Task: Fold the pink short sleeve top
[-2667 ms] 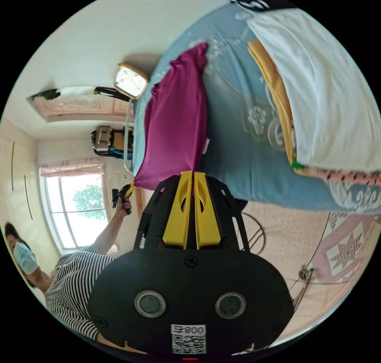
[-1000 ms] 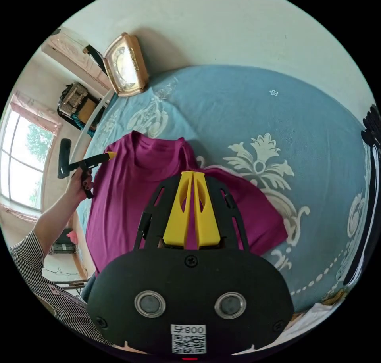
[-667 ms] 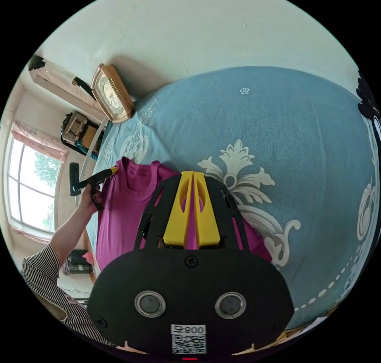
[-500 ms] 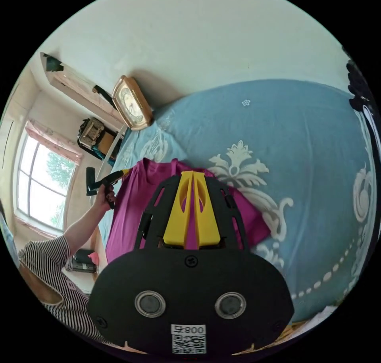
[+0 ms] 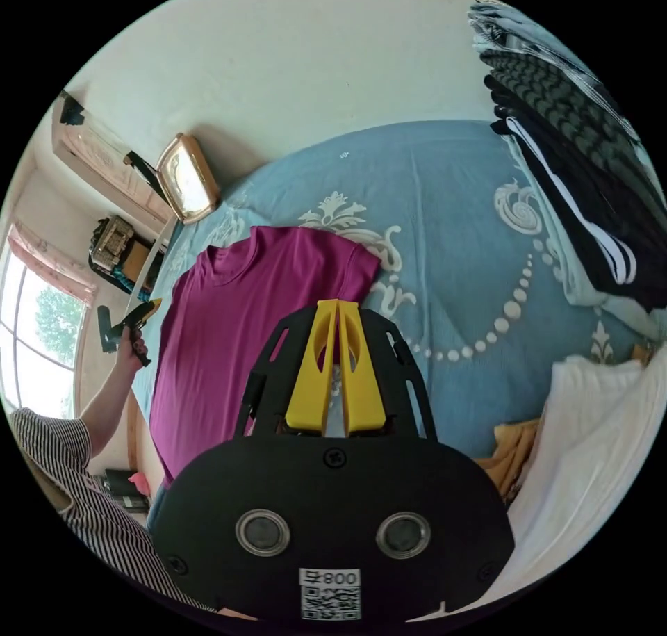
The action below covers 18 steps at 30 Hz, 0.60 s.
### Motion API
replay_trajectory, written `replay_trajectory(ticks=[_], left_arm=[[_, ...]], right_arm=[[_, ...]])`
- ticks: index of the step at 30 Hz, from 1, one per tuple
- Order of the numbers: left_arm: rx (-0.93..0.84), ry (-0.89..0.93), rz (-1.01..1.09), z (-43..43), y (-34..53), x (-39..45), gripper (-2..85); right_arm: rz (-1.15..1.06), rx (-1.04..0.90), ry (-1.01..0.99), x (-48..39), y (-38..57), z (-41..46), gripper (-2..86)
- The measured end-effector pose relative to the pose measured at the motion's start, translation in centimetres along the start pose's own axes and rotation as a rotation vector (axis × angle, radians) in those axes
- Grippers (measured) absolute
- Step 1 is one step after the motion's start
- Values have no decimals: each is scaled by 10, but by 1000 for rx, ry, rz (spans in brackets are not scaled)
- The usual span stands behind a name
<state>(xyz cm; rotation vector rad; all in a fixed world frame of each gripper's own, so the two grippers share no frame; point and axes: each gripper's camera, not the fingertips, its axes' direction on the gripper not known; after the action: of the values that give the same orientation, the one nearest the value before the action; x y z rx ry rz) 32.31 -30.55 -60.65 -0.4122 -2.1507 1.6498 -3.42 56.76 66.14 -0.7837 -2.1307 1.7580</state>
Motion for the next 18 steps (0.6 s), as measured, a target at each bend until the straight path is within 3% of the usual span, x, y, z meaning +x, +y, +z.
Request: replay_trajectory(ticks=[6,16,18], left_arm=[[1,25,-34,-16,36,-16,33],[-30,-57,-86,-18,24,-38,31],[-79,-45,-93,-11,22,-43,38]], right_arm=[[6,-21,-37,3,33,9,49],[72,-52,34,21,31,19,6],[110,-31,-44,34,36,18,7]])
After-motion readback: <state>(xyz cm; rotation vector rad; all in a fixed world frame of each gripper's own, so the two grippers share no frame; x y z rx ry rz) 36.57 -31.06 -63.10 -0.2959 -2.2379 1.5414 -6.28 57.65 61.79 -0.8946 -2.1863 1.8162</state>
